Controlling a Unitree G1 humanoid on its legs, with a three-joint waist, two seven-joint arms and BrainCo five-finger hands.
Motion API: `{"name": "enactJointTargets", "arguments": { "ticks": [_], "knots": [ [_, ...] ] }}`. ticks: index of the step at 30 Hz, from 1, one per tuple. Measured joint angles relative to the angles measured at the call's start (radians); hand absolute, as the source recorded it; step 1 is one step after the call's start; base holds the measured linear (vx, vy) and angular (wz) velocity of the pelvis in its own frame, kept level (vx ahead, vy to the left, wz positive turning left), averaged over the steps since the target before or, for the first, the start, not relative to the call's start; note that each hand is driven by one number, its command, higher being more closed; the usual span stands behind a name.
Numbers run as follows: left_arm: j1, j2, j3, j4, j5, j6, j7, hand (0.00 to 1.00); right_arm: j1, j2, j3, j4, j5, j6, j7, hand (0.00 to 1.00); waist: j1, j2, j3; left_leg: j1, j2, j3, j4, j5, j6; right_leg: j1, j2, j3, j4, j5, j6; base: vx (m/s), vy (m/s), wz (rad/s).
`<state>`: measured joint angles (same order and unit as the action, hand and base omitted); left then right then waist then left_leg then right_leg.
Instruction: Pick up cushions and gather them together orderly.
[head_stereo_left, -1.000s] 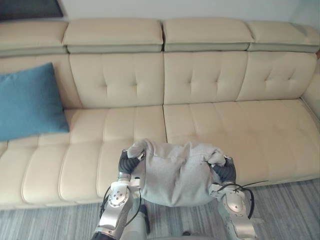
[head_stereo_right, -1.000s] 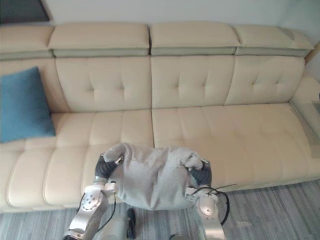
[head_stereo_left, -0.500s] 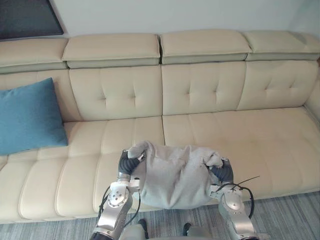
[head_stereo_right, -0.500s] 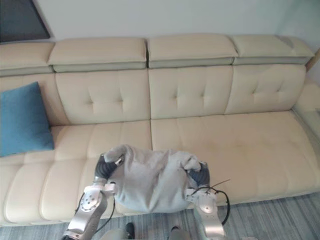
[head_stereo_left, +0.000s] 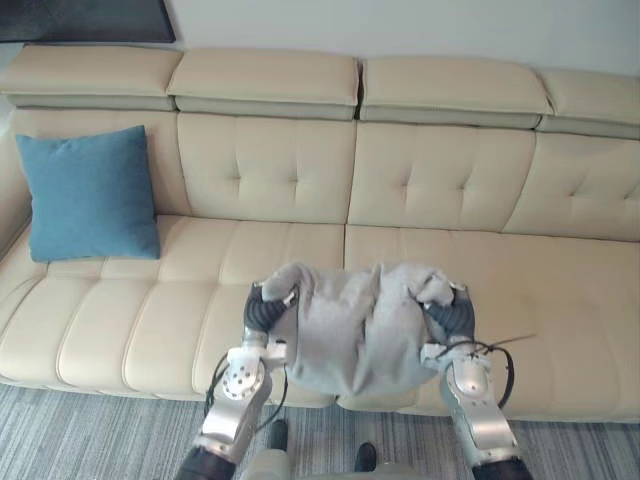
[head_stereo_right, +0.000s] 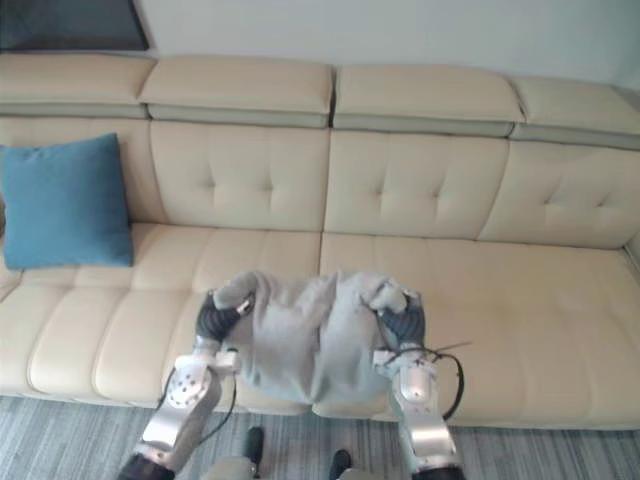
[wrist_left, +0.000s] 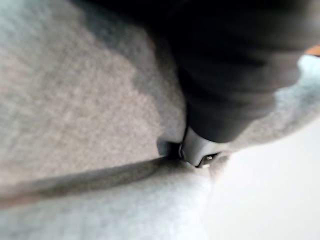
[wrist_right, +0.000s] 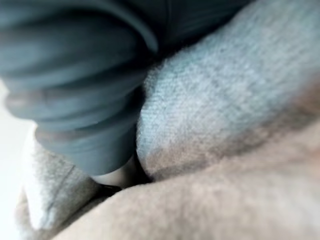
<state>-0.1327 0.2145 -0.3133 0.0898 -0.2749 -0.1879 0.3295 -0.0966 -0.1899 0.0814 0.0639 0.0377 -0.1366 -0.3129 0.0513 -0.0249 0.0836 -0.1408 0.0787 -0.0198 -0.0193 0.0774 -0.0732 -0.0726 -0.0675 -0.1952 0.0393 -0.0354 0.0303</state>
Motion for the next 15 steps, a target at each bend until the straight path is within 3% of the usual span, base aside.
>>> {"name": "enactJointTargets", "arguments": {
  "ticks": [8, 15],
  "knots": [
    [-0.310, 0.053, 0.029, 0.015, 0.019, -0.006, 0.110, 1.00, -0.390, -0.090, 0.002, 0.093, -0.041, 0.004, -0.078, 1.00, -0.001, 0.030, 0.037, -0.138, 0.001, 0.009, -0.016, 0.057, 0.004, -0.147, 0.001, 0.003, -0.008, 0.054, -0.001, -0.06, 0.008, -0.05],
    [-0.568, 0.109, 0.103, 0.137, 0.019, -0.020, 0.176, 1.00, -0.711, -0.100, -0.001, 0.315, -0.038, 0.022, -0.129, 1.00, 0.002, 0.032, 0.139, -0.222, 0.003, 0.055, -0.059, 0.103, 0.012, -0.268, 0.003, 0.042, -0.027, 0.106, 0.000, -0.03, 0.005, -0.19]
  ]
}}
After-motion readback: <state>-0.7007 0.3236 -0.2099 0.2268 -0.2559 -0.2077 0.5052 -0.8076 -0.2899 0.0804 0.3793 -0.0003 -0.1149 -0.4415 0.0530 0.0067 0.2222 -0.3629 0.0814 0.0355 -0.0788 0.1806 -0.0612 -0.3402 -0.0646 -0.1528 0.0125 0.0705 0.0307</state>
